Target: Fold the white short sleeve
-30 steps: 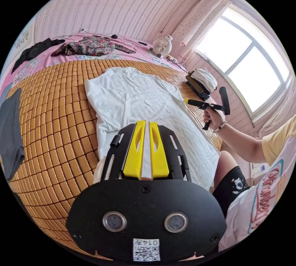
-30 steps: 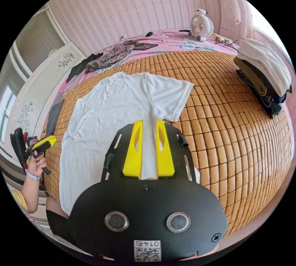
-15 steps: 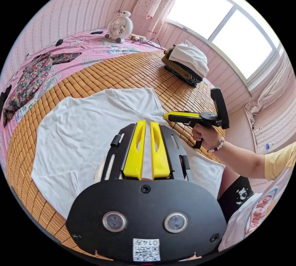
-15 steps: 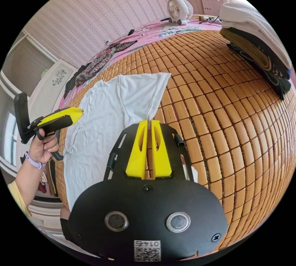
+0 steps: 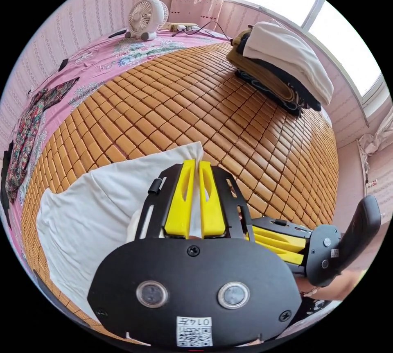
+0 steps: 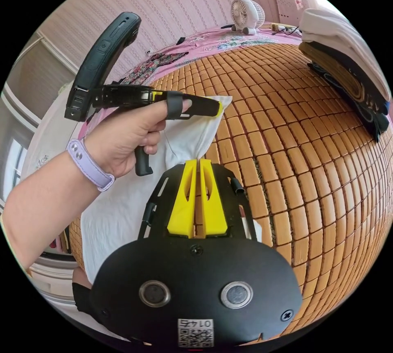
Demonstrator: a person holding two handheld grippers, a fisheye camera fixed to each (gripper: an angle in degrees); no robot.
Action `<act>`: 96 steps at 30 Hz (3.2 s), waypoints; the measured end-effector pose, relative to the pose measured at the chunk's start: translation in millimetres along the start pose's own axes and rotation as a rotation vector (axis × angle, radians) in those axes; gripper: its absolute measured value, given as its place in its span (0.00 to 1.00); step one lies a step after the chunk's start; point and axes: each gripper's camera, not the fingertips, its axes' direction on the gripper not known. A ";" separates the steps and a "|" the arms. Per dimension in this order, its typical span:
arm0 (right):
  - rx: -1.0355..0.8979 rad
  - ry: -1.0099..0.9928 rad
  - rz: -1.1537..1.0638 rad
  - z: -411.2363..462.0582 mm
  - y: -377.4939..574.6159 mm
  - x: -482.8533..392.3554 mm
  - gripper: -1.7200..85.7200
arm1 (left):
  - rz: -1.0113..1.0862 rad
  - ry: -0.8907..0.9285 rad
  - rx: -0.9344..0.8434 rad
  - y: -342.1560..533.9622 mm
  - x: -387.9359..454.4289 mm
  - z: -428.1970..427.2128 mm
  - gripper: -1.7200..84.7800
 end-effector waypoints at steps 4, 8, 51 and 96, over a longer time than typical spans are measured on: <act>0.101 0.015 -0.087 -18.1 4.9 -14.4 0.04 | -0.074 -0.037 0.122 14.0 -25.6 -38.7 0.02; 0.206 -0.049 -0.379 -58.2 22.1 -49.3 0.07 | -0.108 -0.010 0.388 106.1 -61.0 -124.4 0.02; 0.115 -0.299 -0.314 -55.1 -102.8 -75.7 0.03 | -0.400 -0.163 0.540 307.6 -233.0 -285.7 0.01; -0.387 -0.055 -0.729 -13.2 97.4 -213.6 0.04 | -0.143 0.236 0.071 500.0 66.5 -113.0 0.04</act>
